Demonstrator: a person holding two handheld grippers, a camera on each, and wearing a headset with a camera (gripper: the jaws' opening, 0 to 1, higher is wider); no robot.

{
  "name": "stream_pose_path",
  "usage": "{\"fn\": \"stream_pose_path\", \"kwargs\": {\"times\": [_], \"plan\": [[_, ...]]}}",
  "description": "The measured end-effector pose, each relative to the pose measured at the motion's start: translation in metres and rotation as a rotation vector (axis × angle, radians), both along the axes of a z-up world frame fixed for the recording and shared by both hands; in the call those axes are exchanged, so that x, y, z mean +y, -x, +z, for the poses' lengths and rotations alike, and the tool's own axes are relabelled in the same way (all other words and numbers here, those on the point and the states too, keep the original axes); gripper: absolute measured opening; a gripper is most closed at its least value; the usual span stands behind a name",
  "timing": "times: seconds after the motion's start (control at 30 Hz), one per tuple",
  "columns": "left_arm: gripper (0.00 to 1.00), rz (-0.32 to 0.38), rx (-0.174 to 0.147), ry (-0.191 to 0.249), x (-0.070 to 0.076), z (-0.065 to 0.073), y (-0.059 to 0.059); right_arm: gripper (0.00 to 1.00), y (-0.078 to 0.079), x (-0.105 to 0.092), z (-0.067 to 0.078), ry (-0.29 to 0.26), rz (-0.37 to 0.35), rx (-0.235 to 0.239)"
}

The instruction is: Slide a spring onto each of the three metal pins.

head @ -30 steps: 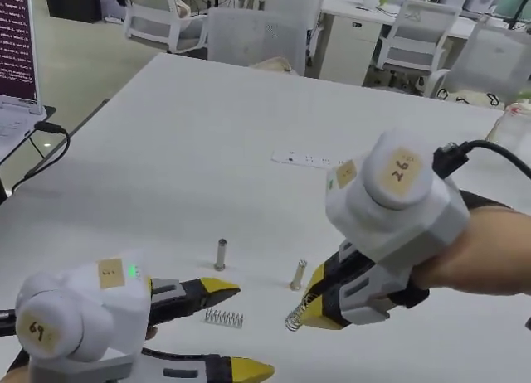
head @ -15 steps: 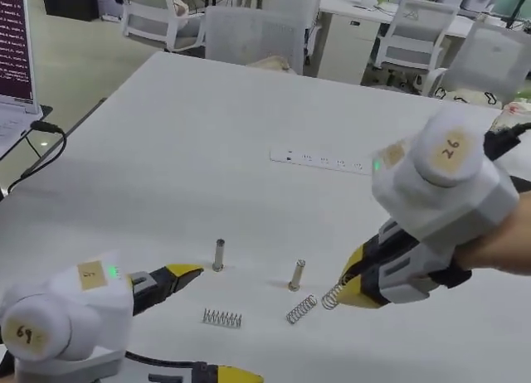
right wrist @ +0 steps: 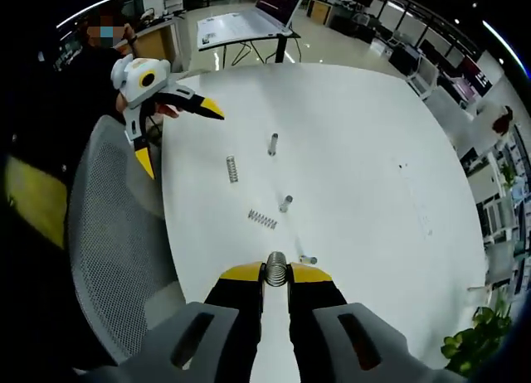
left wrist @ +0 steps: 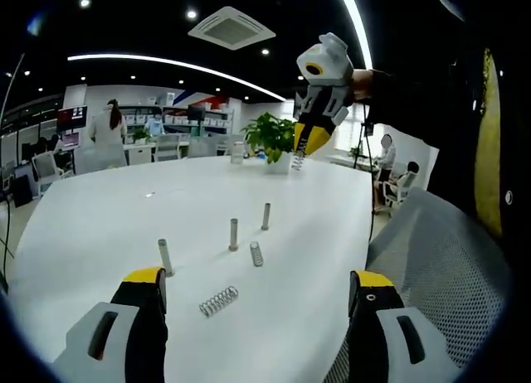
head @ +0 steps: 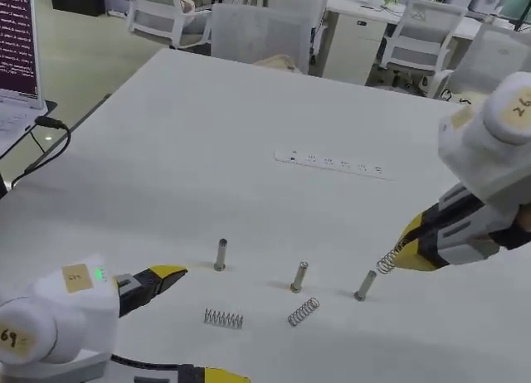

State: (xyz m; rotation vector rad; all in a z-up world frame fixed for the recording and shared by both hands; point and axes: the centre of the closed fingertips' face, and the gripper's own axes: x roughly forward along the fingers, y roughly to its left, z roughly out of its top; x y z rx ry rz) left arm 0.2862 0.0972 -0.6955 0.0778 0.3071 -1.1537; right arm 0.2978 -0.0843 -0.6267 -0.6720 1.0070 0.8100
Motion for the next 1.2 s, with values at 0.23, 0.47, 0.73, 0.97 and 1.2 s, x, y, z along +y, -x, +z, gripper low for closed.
{"fn": "stream_pose_path", "kwargs": {"times": [0.23, 0.47, 0.73, 0.97, 1.2], "plan": [[0.88, 0.002, 0.003, -0.004, 0.000, -0.001, 0.000, 0.08, -0.018, -0.018, -0.017, 0.057, -0.015, 0.018], [0.88, 0.006, 0.000, -0.004, 0.000, -0.001, -0.001, 0.08, -0.031, -0.023, -0.035, 0.068, -0.024, 0.069], [0.87, 0.012, 0.002, -0.007, 0.001, -0.002, -0.001, 0.08, -0.040, -0.024, -0.054, 0.070, -0.022, 0.117], [0.86, 0.018, 0.005, -0.012, 0.003, -0.003, -0.001, 0.08, -0.046, -0.033, -0.072, 0.077, -0.042, 0.131], [0.85, 0.022, 0.010, -0.016, 0.005, -0.005, -0.001, 0.08, -0.047, -0.035, -0.079, 0.066, -0.058, 0.143]]}}
